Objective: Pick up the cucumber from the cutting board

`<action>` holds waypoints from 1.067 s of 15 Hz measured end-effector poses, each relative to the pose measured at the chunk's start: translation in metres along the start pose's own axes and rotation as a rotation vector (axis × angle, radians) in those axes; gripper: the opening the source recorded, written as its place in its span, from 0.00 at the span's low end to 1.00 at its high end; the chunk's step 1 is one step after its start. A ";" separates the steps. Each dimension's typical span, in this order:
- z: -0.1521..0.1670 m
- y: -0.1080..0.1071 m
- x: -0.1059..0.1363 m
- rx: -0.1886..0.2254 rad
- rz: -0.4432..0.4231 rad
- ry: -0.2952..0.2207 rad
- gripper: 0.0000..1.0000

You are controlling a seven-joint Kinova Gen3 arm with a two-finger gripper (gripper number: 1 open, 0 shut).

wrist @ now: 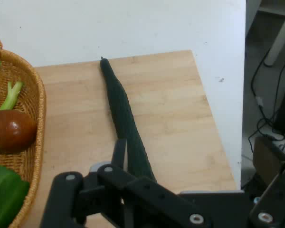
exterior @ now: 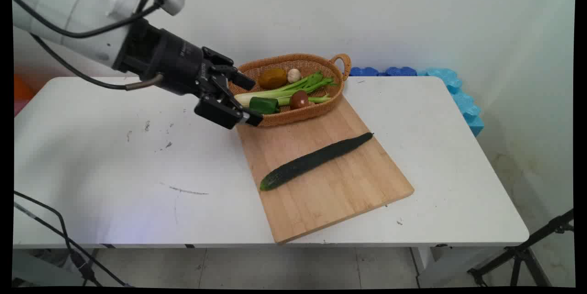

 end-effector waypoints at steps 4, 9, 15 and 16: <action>0.018 0.003 0.000 0.006 -0.022 -0.009 1.00; 0.064 0.008 -0.007 0.018 -0.044 -0.059 1.00; 0.137 -0.001 -0.020 0.082 -0.140 -0.142 1.00; 0.144 -0.002 -0.021 0.089 -0.152 -0.151 1.00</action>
